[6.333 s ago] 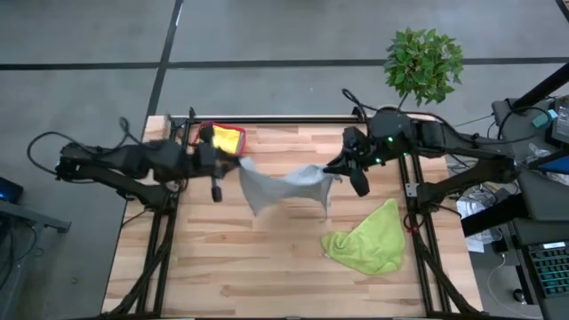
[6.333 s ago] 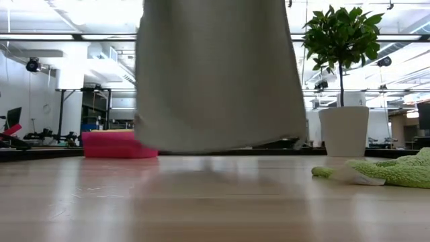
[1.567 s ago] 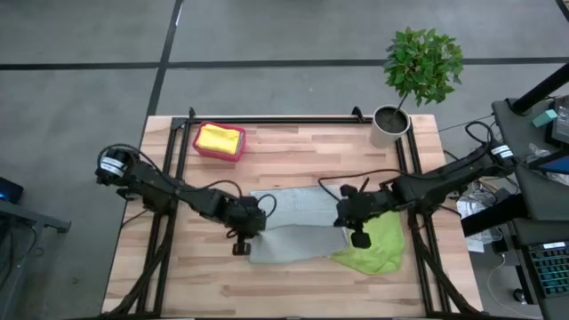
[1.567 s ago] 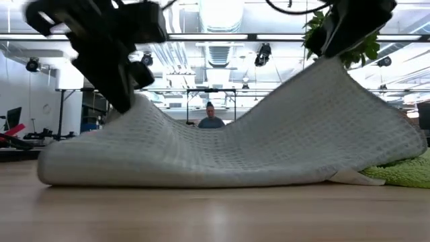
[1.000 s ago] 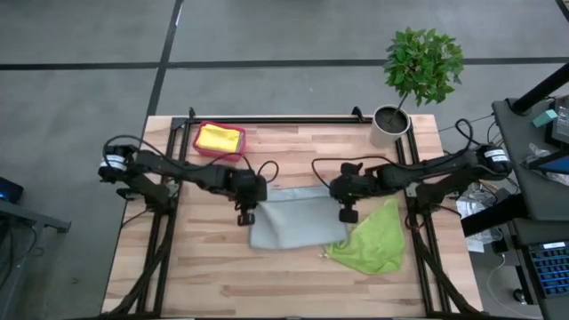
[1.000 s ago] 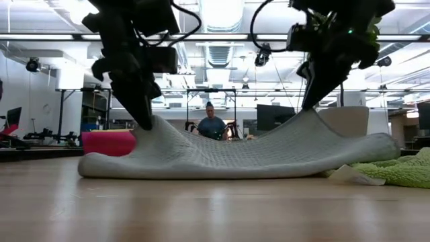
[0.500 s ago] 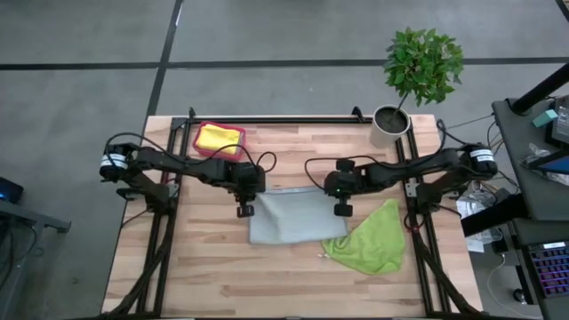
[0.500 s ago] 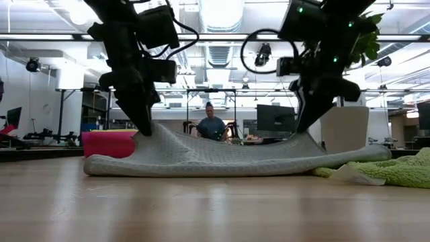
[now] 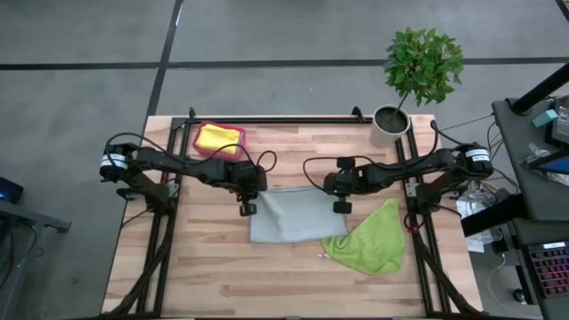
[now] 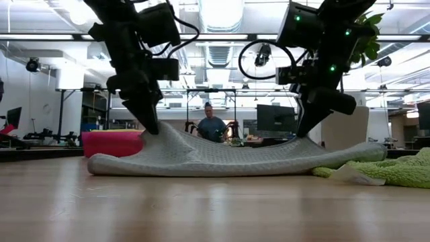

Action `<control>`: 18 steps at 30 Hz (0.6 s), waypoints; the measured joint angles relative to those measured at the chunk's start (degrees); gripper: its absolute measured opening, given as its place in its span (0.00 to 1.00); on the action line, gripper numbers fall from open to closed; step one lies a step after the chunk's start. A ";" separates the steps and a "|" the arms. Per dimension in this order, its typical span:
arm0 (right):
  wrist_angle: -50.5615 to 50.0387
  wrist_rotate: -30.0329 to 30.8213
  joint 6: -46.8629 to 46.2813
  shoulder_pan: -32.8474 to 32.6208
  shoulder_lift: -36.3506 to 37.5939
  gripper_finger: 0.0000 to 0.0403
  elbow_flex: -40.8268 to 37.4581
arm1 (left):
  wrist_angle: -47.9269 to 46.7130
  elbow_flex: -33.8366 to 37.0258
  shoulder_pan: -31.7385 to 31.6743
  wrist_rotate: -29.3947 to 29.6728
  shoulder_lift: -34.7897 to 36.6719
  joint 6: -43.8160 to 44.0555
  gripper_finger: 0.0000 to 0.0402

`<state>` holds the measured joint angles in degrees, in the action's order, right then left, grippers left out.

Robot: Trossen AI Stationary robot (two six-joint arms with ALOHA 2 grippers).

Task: Fold microfiber towels
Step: Fold the gray microfiber cloth

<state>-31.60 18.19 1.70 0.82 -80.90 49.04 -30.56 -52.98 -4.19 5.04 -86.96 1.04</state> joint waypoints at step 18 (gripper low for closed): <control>-1.12 1.38 -1.72 -0.02 0.00 0.02 -0.02 | 3.28 3.71 0.00 2.99 -0.04 2.04 0.00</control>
<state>-32.73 19.57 -0.02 0.80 -80.90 49.01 -27.28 -49.27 -4.19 8.03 -87.00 3.08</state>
